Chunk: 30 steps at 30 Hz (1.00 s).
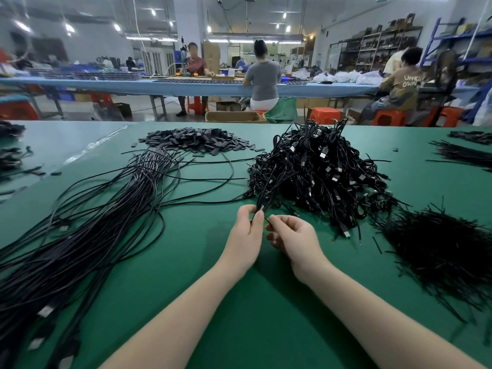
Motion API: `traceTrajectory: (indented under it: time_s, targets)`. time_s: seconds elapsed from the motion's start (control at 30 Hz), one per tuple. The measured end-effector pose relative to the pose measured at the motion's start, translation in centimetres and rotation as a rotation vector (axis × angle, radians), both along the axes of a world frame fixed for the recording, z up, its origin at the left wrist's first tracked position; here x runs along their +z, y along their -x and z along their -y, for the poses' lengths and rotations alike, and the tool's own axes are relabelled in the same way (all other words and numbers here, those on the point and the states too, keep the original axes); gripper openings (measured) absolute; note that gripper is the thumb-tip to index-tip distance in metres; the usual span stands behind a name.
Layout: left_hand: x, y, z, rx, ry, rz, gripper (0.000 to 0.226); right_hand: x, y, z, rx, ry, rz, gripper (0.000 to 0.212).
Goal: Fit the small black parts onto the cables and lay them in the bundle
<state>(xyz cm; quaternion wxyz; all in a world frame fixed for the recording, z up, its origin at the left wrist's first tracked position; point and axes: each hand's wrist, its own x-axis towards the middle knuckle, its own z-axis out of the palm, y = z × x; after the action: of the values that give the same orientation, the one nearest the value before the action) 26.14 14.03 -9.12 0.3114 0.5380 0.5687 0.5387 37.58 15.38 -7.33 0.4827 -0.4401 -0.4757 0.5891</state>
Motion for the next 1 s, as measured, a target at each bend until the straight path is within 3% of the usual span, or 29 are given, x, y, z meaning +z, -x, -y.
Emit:
traceTrajectory:
  time_s: [0.13,0.37,0.47,0.57,0.63,0.8,1.0]
  targets:
    - [-0.1,0.3,-0.4,-0.052,-0.004,0.044,0.012,0.3,-1.3,-0.3,0.129,0.072,-0.036,0.018]
    - [0.0,0.3,-0.2,-0.194,0.021,0.073,0.009,0.7,-2.3,-0.8,0.3,0.131,-0.058,0.009]
    - [0.1,0.4,-0.2,-0.236,0.019,0.127,0.009,0.7,-2.5,-1.1,0.308,0.175,-0.105,0.016]
    - [0.2,0.4,-0.1,-0.236,0.012,0.13,0.011,0.3,-2.4,-1.1,0.269,0.142,-0.096,0.004]
    - [0.1,0.4,-0.1,-0.224,0.019,0.113,0.01,0.1,-2.3,-1.2,0.206,0.03,-0.001,0.008]
    - [0.3,-0.2,-0.1,-0.106,0.111,-0.017,0.026,0.2,-2.5,-1.2,-0.071,-0.578,0.56,0.01]
    - [1.2,0.8,0.0,-0.183,0.214,0.203,0.053,0.3,-2.3,-0.3,-0.199,-1.121,0.782,0.006]
